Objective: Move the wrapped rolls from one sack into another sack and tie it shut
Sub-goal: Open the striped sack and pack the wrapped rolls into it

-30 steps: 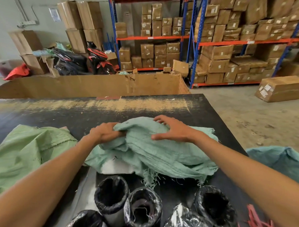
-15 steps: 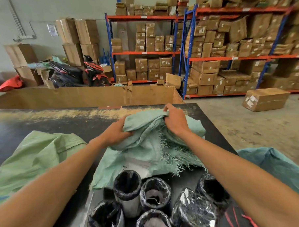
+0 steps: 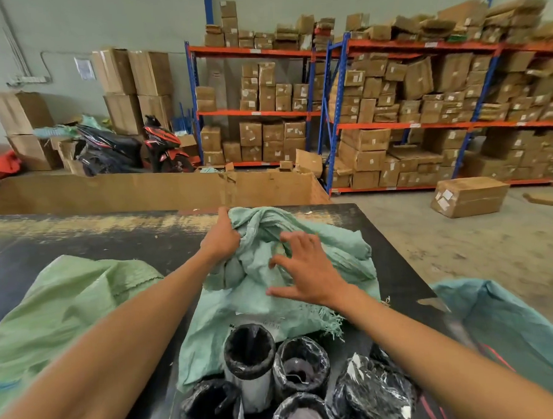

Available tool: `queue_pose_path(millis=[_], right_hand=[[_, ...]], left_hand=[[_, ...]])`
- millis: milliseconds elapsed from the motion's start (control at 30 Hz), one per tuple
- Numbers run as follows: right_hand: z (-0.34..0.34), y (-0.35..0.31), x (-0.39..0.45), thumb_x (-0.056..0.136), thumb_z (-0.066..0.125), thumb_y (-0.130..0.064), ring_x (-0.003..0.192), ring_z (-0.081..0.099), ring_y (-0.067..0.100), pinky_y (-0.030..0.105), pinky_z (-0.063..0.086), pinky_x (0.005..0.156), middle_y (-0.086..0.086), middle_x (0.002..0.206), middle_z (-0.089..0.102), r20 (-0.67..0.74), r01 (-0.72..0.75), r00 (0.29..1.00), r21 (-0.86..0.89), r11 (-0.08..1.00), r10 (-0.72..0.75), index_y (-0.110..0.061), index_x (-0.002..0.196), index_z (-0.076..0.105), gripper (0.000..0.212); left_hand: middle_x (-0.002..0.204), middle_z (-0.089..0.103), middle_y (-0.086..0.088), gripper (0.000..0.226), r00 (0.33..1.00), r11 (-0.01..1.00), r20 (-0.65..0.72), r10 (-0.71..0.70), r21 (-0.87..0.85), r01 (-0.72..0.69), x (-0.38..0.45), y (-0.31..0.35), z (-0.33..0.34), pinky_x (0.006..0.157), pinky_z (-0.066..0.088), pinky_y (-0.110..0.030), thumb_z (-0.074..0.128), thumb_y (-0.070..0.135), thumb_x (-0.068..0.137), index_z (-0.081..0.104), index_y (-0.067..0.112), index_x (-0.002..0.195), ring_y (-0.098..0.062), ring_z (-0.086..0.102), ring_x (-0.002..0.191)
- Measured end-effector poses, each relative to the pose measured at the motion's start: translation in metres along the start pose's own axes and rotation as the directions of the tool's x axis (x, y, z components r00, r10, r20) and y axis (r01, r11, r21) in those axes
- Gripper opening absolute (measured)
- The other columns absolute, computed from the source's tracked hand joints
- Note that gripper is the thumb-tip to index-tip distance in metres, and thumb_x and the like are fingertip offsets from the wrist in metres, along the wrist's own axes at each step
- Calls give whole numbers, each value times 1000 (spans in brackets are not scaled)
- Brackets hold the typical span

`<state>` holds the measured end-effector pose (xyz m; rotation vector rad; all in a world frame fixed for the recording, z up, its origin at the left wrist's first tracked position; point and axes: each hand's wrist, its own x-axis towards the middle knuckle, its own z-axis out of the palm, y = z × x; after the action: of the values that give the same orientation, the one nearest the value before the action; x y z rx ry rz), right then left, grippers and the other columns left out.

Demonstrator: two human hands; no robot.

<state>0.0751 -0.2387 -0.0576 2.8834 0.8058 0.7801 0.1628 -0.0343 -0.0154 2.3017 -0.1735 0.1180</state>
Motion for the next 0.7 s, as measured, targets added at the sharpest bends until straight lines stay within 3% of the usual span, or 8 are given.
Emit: queue_pose_path(millis=[67, 133, 233, 333, 433, 500, 600, 700], right_hand=[[4, -6, -2, 73, 56, -81, 117, 47, 23, 45, 39, 98, 0, 126, 51, 175, -30, 984, 50, 998, 21, -31, 120, 56, 68], [9, -10, -1, 73, 65, -73, 113, 54, 21, 45, 46, 96, -3, 125, 57, 330, -188, 935, 165, 968, 126, -32, 128, 48, 71], [12, -11, -1, 81, 74, -46, 95, 63, 18, 40, 53, 84, -4, 104, 67, 319, -352, 912, 290, 890, 256, -29, 110, 58, 37], [15, -8, 0, 88, 64, -27, 84, 65, 20, 39, 55, 78, -3, 89, 70, 299, -409, 897, 280, 869, 326, -23, 91, 63, 5], [15, 1, 3, 90, 58, -25, 75, 60, 18, 37, 53, 71, -3, 81, 65, 258, -474, 879, 386, 792, 401, -22, 87, 58, 5], [8, 10, 7, 92, 61, -21, 71, 53, 13, 28, 44, 65, -6, 77, 59, 223, -491, 868, 505, 709, 443, -21, 88, 58, 5], [-5, 17, 11, 92, 64, -15, 70, 50, 13, 30, 40, 67, -6, 76, 57, 208, -464, 875, 620, 633, 437, -19, 90, 59, 7], [-10, 18, 11, 97, 59, -16, 72, 48, 11, 28, 41, 70, -6, 80, 55, 264, -455, 886, 660, 598, 382, -24, 92, 54, 11]], left_hand=[[87, 59, -18, 32, 997, 996, -42, -60, -69, 57, 2, 4, 1, 61, 47, -43, 42, 4, 91, 31, 12, 120, -36, 60, 76], [88, 55, -14, 33, 992, 977, -50, -113, -187, 102, 3, 10, 0, 65, 49, -44, 40, 1, 92, 30, 12, 121, -31, 58, 77], [105, 55, -17, 44, 973, 889, -21, -229, -411, 201, 10, 14, 0, 86, 55, -54, 45, 8, 96, 24, 10, 135, -33, 60, 93], [123, 49, -13, 91, 949, 735, 190, -250, -601, 314, 5, 19, -10, 98, 50, -53, 70, 43, 87, 7, 18, 148, -34, 57, 110], [153, 24, -14, 131, 962, 950, 269, 36, -308, 50, -3, 12, -16, 113, 34, -51, 92, 48, 57, 1, 31, 149, -36, 37, 136], [159, 8, -14, 145, 930, 974, 294, 220, -23, -223, -5, 3, -14, 118, 22, -52, 95, 47, 48, -6, 43, 151, -38, 21, 144], [160, -12, -11, 130, 888, 860, 350, 299, 306, -410, -6, -5, -6, 116, 22, -62, 92, 48, 55, -5, 68, 140, -43, 19, 146], [156, -38, -3, 110, 864, 608, 310, 397, 616, -500, -10, -11, 2, 114, 11, -71, 79, 53, 72, -5, 68, 142, -37, -2, 151]])
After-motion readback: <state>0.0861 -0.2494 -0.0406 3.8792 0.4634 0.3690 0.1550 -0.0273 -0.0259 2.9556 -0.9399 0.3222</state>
